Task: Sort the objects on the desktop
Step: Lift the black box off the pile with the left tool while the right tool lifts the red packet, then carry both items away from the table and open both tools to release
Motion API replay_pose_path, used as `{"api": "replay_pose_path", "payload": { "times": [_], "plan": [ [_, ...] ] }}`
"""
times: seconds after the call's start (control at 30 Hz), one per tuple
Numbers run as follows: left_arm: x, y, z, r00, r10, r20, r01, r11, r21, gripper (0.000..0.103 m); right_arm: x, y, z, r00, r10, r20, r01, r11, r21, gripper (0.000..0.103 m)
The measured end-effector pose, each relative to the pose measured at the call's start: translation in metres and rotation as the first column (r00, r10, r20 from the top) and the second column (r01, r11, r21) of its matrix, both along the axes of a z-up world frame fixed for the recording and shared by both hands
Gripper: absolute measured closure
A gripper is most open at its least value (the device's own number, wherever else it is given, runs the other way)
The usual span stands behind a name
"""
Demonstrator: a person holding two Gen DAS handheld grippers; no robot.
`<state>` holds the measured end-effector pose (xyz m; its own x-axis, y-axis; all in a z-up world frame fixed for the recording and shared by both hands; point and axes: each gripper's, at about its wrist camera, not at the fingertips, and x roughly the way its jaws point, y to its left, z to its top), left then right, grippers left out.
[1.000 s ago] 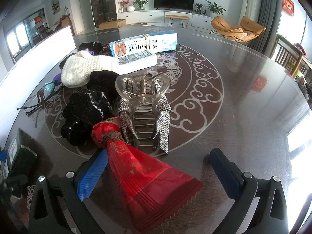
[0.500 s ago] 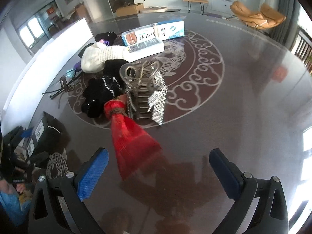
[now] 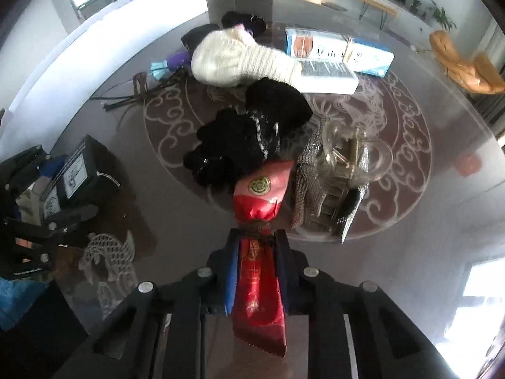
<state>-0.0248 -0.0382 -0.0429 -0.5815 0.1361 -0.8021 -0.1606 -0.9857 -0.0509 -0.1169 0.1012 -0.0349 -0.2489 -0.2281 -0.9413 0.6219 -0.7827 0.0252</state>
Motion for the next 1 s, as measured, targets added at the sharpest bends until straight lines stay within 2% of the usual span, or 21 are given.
{"api": "replay_pose_path", "payload": {
  "times": [0.07,0.13,0.23,0.3,0.43,0.5,0.6,0.67,0.73,0.83,0.9,0.97,1.0],
  "plan": [
    [0.007,-0.009,0.004,1.000,0.016,0.004,-0.016,0.998,0.066,0.045,0.007,0.010,0.009,0.999,-0.037,0.025,0.039,0.997,-0.066,0.081],
    [0.013,-0.013,0.011,1.000,0.020,-0.005,-0.020,0.995,0.098,0.045,0.011,0.020,0.016,0.995,-0.078,0.060,0.085,0.987,-0.133,0.081],
    [0.023,-0.024,0.029,0.999,0.035,-0.029,-0.030,0.987,0.156,0.045,0.014,0.032,0.028,0.984,-0.136,0.113,0.160,0.956,-0.245,0.081],
    [0.031,-0.032,0.045,0.998,0.048,-0.051,-0.037,0.981,0.189,0.045,0.019,0.029,0.044,0.982,-0.140,0.124,0.174,0.931,-0.321,0.081],
    [0.056,-0.083,0.102,0.981,0.130,-0.144,-0.092,0.966,0.240,0.045,0.031,-0.021,0.087,0.993,-0.083,0.085,0.112,0.891,-0.440,0.081],
    [0.064,-0.112,0.120,0.971,0.176,-0.164,-0.133,0.960,0.246,0.045,0.032,-0.063,0.112,0.998,-0.028,0.061,0.055,0.856,-0.513,0.081],
    [0.073,-0.178,0.139,0.940,0.297,-0.170,-0.261,0.944,0.203,0.045,0.030,-0.131,0.134,0.998,0.059,0.038,-0.025,0.807,-0.590,0.081],
    [0.073,-0.208,0.138,0.921,0.358,-0.155,-0.336,0.930,0.150,0.045,0.030,-0.179,0.142,0.994,0.107,0.023,-0.071,0.785,-0.615,0.081],
    [0.069,-0.245,0.128,0.898,0.425,-0.116,-0.413,0.904,0.113,0.045,0.029,-0.223,0.143,0.989,0.149,0.026,-0.099,0.765,-0.637,0.081],
    [0.060,-0.284,0.101,0.868,0.495,-0.035,-0.492,0.868,0.071,0.045,0.030,-0.277,0.130,0.984,0.174,0.034,-0.117,0.783,-0.611,0.081],
    [0.055,-0.292,0.088,0.862,0.506,0.010,-0.506,0.861,0.038,0.045,0.030,-0.311,0.109,0.983,0.176,0.061,-0.110,0.814,-0.570,0.081],
    [0.047,-0.294,0.074,0.852,0.519,0.068,-0.518,0.855,-0.024,0.044,0.030,-0.331,0.091,0.981,0.170,0.098,-0.093,0.843,-0.529,0.074],
    [0.046,-0.294,0.072,0.848,0.525,0.072,-0.524,0.851,-0.040,0.042,0.030,-0.338,0.082,0.979,0.164,0.118,-0.084,0.862,-0.501,0.068]
  ]
}}
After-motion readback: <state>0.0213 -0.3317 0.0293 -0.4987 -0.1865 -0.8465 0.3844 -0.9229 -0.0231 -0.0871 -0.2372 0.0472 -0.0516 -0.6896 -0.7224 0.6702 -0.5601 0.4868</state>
